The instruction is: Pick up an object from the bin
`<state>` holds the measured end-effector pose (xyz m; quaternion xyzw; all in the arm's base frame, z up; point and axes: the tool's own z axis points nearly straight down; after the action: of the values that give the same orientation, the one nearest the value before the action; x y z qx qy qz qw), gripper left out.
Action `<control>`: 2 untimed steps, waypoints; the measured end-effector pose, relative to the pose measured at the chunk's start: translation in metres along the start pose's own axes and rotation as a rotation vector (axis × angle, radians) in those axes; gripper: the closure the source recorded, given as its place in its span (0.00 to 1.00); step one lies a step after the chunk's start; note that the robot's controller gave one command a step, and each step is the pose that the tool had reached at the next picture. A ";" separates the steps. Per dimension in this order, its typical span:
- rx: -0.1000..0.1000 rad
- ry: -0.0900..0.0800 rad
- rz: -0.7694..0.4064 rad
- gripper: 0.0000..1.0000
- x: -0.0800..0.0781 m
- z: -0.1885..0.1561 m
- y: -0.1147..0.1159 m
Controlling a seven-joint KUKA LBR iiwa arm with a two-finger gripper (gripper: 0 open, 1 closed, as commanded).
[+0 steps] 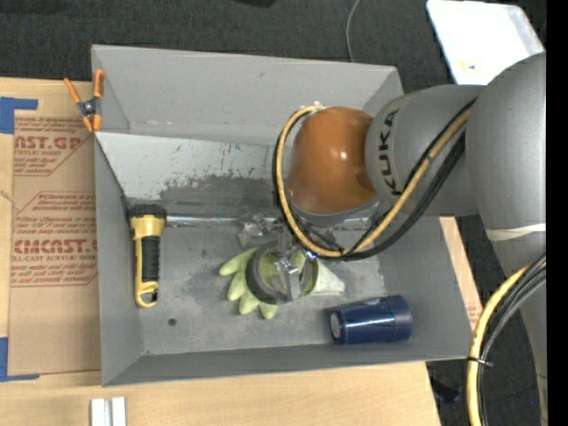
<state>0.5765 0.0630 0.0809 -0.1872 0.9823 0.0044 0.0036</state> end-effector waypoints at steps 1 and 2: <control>-0.001 -0.002 -0.053 1.00 -0.001 0.011 -0.015; -0.001 -0.002 -0.053 1.00 -0.001 0.011 -0.015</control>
Offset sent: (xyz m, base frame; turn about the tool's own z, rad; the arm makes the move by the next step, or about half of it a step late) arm 0.0000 0.0000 0.0000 0.0000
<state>0.5834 0.0498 0.0701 -0.2133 0.9770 0.0049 0.0045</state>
